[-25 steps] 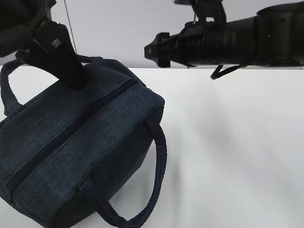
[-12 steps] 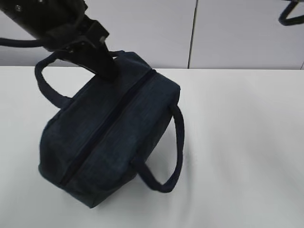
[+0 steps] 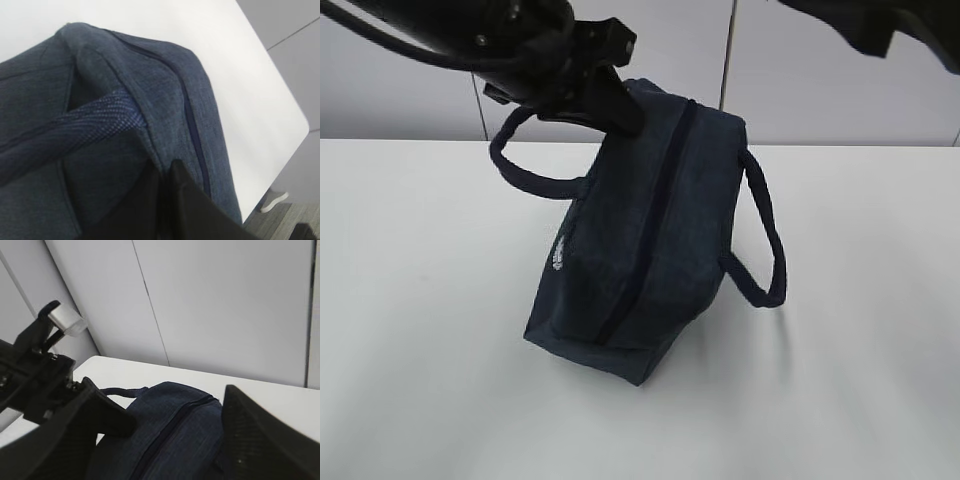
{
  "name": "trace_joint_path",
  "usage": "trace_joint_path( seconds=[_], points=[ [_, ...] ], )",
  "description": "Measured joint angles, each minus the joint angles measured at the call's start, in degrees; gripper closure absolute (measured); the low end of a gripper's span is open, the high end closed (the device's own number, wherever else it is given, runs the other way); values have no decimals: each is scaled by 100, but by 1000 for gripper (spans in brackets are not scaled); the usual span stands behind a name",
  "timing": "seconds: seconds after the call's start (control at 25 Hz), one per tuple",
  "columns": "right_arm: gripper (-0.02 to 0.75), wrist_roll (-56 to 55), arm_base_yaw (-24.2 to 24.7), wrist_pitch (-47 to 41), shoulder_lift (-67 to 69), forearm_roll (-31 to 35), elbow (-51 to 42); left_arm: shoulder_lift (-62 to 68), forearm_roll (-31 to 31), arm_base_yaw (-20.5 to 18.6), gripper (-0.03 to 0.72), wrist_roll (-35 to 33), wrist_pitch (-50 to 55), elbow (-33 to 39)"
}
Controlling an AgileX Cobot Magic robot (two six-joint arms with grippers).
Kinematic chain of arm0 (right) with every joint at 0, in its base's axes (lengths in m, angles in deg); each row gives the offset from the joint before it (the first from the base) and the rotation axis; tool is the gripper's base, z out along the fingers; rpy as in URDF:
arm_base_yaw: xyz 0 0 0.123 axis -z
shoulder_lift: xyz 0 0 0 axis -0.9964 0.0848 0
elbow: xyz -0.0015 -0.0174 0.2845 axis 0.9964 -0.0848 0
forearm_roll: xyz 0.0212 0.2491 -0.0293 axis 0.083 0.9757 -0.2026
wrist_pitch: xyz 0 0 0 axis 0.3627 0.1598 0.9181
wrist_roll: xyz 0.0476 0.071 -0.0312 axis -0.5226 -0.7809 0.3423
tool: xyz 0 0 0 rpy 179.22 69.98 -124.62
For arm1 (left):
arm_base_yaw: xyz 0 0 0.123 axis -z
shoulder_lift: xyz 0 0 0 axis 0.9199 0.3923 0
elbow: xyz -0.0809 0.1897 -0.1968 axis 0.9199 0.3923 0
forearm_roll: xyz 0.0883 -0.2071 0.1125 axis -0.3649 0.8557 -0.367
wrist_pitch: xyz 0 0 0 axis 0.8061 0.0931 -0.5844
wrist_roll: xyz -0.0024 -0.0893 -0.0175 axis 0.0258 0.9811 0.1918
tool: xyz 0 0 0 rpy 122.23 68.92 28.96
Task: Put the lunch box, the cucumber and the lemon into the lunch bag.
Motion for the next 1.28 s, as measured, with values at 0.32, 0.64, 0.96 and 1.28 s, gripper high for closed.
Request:
trace_joint_path(
  seconds=[0.32,0.64,0.96,1.28],
  points=[
    [169,20,0,409,-410,33,-36,640,1362,-419,694,0,-866,2],
    [170,54,0,424,-410,36,-83,1012,1351,-978,694,0,-743,2],
    [170,66,0,424,-286,45,-93,1122,267,-1176,576,0,-76,-43],
    [170,66,0,424,-250,45,-93,1078,67,-1390,154,0,447,-43]
  ],
)
